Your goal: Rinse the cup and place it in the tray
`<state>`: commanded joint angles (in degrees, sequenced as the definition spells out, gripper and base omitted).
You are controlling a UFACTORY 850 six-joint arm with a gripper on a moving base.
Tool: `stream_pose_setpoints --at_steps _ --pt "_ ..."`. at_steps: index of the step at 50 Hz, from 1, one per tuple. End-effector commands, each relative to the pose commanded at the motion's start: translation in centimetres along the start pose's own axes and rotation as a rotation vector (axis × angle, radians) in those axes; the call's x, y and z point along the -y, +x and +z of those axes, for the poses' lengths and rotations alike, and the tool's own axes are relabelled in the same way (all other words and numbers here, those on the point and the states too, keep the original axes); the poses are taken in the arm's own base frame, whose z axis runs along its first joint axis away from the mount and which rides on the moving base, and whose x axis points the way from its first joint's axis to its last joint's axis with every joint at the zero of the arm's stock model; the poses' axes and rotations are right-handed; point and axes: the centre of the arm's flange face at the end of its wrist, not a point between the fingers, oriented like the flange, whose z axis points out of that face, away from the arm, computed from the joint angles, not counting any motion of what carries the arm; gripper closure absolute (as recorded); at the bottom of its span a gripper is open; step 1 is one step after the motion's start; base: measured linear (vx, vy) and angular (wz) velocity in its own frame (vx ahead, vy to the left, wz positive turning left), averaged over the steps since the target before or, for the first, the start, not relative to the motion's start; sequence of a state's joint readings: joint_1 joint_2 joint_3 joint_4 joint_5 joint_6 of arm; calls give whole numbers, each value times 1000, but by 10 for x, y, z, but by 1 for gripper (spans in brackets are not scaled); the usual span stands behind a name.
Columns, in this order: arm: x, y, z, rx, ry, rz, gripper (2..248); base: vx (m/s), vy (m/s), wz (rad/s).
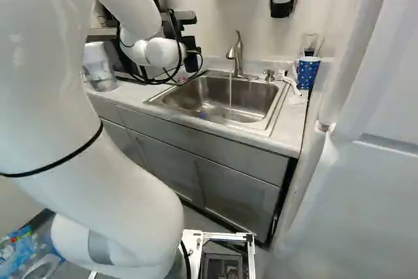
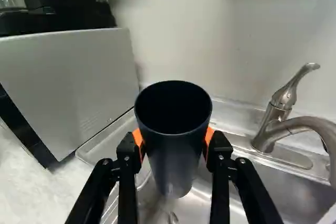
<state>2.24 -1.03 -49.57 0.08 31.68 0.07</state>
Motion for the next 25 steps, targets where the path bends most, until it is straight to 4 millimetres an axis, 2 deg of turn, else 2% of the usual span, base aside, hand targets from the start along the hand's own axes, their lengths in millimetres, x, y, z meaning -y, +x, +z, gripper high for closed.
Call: stream_pose_setpoints --at_steps 25 --pt "26 8 43 -27 46 -7 125 0 0 0"
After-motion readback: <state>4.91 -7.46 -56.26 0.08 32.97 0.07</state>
